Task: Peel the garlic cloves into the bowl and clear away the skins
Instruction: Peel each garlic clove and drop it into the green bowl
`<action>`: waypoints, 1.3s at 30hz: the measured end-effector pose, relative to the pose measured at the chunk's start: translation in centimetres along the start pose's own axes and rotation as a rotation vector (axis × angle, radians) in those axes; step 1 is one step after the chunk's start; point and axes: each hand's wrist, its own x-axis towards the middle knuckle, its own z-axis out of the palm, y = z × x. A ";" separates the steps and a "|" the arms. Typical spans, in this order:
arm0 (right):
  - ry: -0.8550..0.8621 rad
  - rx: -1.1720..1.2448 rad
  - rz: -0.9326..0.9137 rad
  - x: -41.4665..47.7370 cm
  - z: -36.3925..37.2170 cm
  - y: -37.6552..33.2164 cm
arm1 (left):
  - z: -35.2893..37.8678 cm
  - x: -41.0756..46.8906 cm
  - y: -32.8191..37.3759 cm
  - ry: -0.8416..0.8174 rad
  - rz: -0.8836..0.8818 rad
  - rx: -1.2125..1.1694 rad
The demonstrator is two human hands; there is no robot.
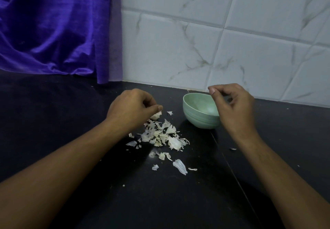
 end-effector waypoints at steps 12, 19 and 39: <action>-0.571 0.073 -0.034 -4.6 4.6 -3.6 | 2.8 0.9 -1.9 -0.184 0.135 0.209; -0.581 0.133 0.145 -4.5 4.5 -2.5 | 1.9 0.9 -1.3 -0.127 0.057 -0.123; -0.548 0.709 0.525 -4.8 4.5 -3.4 | 0.4 0.0 0.4 -0.447 -0.240 -0.906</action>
